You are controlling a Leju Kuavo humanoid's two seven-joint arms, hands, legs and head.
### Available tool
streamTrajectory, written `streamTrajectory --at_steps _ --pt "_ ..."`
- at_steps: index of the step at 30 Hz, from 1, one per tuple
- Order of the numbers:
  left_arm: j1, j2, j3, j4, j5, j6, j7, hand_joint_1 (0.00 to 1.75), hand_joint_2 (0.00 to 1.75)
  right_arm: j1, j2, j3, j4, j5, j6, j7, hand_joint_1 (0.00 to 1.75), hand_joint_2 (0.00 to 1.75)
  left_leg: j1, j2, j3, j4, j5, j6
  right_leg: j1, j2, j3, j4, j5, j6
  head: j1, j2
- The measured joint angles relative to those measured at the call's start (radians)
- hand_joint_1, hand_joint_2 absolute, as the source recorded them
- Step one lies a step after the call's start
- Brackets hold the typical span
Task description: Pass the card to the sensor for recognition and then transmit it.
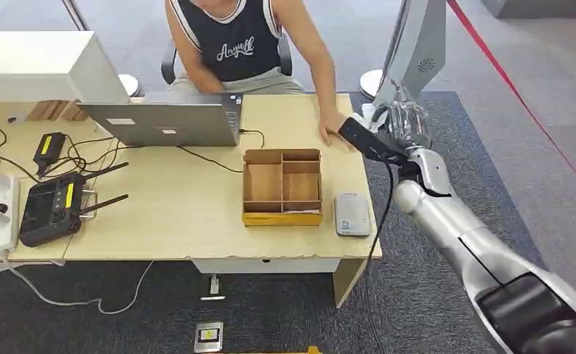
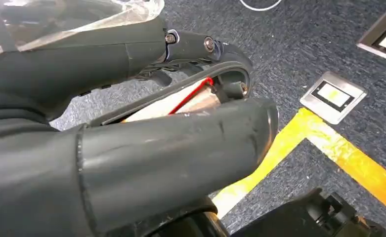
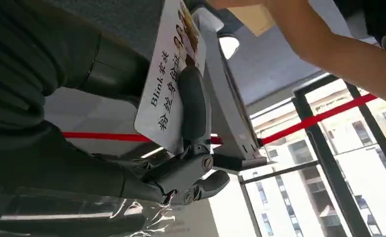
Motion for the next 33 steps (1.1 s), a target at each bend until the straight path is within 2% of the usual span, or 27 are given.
streamTrajectory --at_steps 10,20,33 --pt "0.001 -0.002 0.0 0.0 0.0 0.001 0.002 0.0 0.0 0.09 -0.059 -0.003 0.001 -0.023 0.017 0.018 1.75 1.75 0.0 0.0 -0.001 0.0 0.0 0.0 0.0 0.0 0.0 0.0 0.0 0.0 0.0 0.0" --pt "0.002 -0.006 0.0 0.0 0.006 0.001 0.002 0.0 0.0 0.151 -0.064 -0.003 0.018 -0.036 0.016 0.008 1.75 1.75 0.0 0.0 -0.001 0.0 0.0 0.0 0.0 0.0 0.0 0.0 0.0 0.0 0.0 0.0" --pt "0.001 -0.011 0.0 0.0 0.006 0.004 0.002 0.0 0.0 0.177 -0.056 0.0 0.018 -0.033 0.031 -0.009 1.75 1.75 0.0 0.0 -0.001 0.0 0.0 0.0 0.0 0.0 0.0 0.0 0.0 0.0 0.0 0.0"
